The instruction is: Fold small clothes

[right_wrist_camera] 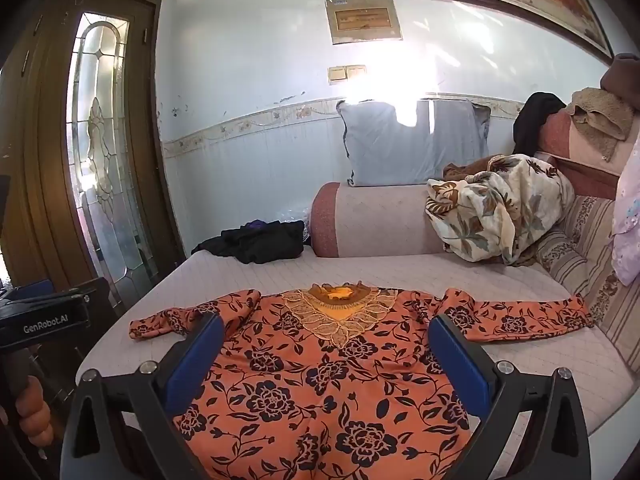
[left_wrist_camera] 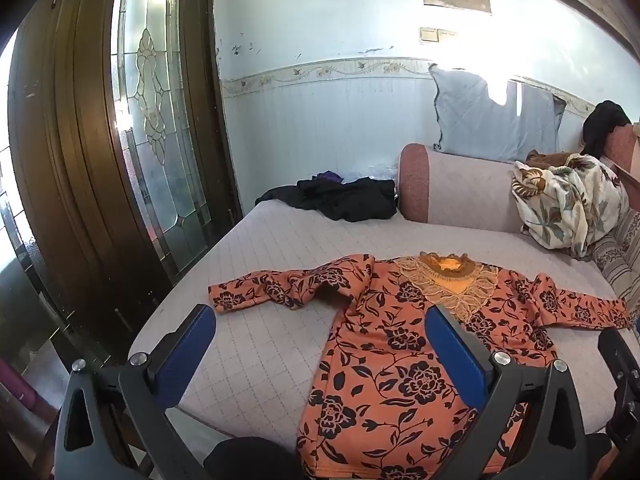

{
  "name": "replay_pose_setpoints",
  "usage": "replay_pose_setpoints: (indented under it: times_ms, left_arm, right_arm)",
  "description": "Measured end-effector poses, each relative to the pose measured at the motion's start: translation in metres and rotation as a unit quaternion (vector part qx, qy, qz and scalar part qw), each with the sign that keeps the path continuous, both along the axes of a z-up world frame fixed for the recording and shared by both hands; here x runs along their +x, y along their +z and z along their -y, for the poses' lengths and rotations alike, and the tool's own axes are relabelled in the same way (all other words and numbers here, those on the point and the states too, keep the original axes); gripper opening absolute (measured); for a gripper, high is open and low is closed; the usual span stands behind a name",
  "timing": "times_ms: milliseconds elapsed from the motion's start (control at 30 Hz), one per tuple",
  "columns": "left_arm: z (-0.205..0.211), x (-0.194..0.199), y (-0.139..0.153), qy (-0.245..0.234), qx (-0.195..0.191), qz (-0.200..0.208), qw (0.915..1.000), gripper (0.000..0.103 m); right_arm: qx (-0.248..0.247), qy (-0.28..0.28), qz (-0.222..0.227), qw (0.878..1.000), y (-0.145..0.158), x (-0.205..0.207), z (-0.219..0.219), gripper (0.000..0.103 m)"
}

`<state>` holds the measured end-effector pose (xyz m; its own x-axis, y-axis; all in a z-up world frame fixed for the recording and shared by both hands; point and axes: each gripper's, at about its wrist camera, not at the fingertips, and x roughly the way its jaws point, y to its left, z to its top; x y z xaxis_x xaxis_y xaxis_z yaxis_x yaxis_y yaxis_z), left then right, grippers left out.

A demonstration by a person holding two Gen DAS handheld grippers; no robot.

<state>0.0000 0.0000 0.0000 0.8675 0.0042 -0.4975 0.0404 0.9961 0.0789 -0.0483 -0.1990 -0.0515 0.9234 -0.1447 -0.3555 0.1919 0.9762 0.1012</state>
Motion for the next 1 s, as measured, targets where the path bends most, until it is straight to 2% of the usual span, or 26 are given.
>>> replay_pose_setpoints:
  times_ms: [133,333,433,1000]
  left_arm:
    - [-0.002,-0.005,0.001,0.002,-0.004,0.004,1.0,0.103]
    - [-0.026,-0.004,-0.012,0.01,-0.014,-0.002,0.9999,0.103]
    - [-0.012,0.007,-0.009,0.022,-0.001,-0.009,0.9997,0.103]
    - [-0.012,0.01,-0.013,0.024,0.004,-0.019,0.9995,0.103]
  right_arm:
    - [0.0,0.002,-0.006,1.0,0.001,0.003,-0.003,0.103]
    - [0.009,0.0,-0.007,1.0,-0.004,0.003,0.003,0.103]
    - [0.006,-0.001,-0.009,1.0,-0.001,0.003,0.001,0.103]
    - [0.018,-0.009,-0.021,1.0,-0.014,0.008,0.007,0.103]
